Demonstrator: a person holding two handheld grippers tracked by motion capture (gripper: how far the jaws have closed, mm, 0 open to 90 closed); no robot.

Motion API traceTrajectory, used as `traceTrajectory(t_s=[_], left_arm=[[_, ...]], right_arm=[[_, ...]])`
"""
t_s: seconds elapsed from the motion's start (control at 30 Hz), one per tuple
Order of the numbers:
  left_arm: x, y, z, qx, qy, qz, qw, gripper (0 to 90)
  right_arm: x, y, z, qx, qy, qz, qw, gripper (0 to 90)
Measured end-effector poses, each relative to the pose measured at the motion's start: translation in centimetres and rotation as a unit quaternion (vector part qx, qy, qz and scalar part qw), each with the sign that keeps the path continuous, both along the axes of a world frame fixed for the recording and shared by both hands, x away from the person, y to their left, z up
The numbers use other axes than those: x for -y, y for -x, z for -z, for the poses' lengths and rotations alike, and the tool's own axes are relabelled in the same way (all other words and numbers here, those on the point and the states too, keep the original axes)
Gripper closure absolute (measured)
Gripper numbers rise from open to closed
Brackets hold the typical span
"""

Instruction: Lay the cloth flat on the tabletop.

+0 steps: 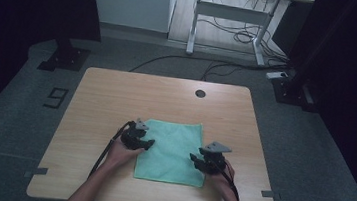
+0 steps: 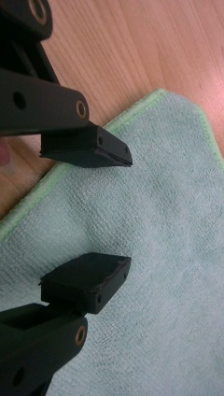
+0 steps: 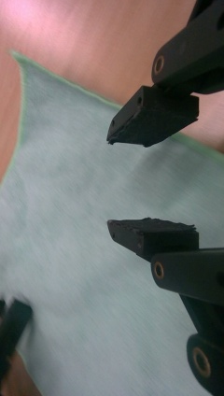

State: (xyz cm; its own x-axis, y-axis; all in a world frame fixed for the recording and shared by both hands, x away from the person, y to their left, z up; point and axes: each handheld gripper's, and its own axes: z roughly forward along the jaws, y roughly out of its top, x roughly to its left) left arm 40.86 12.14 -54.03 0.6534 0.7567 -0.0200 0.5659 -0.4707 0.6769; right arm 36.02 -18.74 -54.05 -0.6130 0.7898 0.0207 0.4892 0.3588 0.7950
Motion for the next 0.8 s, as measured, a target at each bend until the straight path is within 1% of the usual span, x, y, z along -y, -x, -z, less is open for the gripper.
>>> traceTrajectory(t_s=[0.03,0.07,0.13,0.17,0.2,0.23,0.27,0.3,0.33,0.37,0.43,0.47,0.5,0.53,0.57,0.6,0.63,0.73,0.8], left_arm=[[0.0,0.0,0.0,0.0,0.0,0.0,1.0,45.1],[0.0,0.0,0.0,0.001,-0.001,-0.001,1.0,45.1],[0.0,0.0,0.0,0.001,-0.001,0.0,1.0,45.2],[0.0,0.0,0.0,0.001,-0.001,0.0,1.0,45.1],[0.0,0.0,0.0,0.001,0.0,0.001,1.0,45.1],[0.0,0.0,0.0,0.001,0.0,0.001,1.0,45.1],[0.0,0.0,0.0,0.001,-0.001,0.003,1.0,45.0],[0.0,-0.1,0.0,0.001,0.0,0.003,1.0,45.0],[0.0,-0.1,0.0,0.001,0.0,0.004,1.0,45.0],[0.0,-0.1,0.0,0.001,-0.001,0.005,1.0,45.0],[-0.1,-0.1,0.0,0.001,-0.001,0.005,1.0,45.0],[-0.1,-0.1,0.0,0.001,-0.001,0.005,1.0,45.0],[-0.1,-0.1,0.0,0.001,-0.001,0.005,1.0,45.1],[-0.1,0.0,0.0,0.001,0.0,0.006,1.0,45.1],[-0.1,0.0,0.0,0.001,0.0,0.006,1.0,45.1],[-0.1,0.0,0.1,0.002,0.001,0.006,1.0,45.1],[-0.2,0.0,0.1,0.002,0.0,0.009,1.0,45.1],[-0.3,-0.1,0.0,0.0,0.003,0.007,1.0,45.3],[-0.3,0.0,0.1,0.002,0.002,0.007,1.0,45.4]], right_arm=[[0.0,0.0,0.0,0.0,0.0,0.0,1.0,50.6],[-0.1,-1.6,-0.1,-0.002,-0.004,0.009,0.9999,50.6],[-0.1,-3.2,-0.1,-0.006,-0.009,0.016,0.9998,50.7],[-0.1,-3.2,-0.1,-0.006,-0.009,0.016,0.9998,50.7],[-0.1,-4.6,-0.1,-0.006,-0.016,0.023,0.9996,50.6],[-0.1,-4.6,-0.1,-0.006,-0.016,0.023,0.9996,50.6],[-0.3,-5.8,-0.1,-0.008,-0.016,0.026,0.9995,50.6],[-0.3,-5.8,-0.1,-0.008,-0.016,0.026,0.9995,50.6],[-0.5,-6.7,-0.1,-0.006,-0.012,0.025,0.9996,50.1],[-0.7,-7.2,0.0,-0.004,-0.008,0.024,0.9997,50.0],[-0.9,-8.1,0.2,-0.013,-0.005,0.026,0.9996,49.6],[-1.0,-8.5,0.4,-0.017,0.002,0.029,0.9994,49.5],[-1.0,-8.5,0.4,-0.017,0.002,0.029,0.9994,49.5],[-1.1,-9.2,0.8,-0.026,0.006,0.035,0.9991,49.5],[-1.1,-9.2,0.8,-0.026,0.006,0.035,0.9991,49.5],[-1.0,-9.5,1.0,-0.028,0.003,0.039,0.9988,49.8],[-0.9,-9.6,1.0,-0.029,0.002,0.039,0.9988,50.0],[-0.9,-9.6,1.0,-0.028,0.004,0.039,0.9988,50.7],[-0.8,-9.6,1.0,-0.028,0.001,0.04,0.9988,51.2]])
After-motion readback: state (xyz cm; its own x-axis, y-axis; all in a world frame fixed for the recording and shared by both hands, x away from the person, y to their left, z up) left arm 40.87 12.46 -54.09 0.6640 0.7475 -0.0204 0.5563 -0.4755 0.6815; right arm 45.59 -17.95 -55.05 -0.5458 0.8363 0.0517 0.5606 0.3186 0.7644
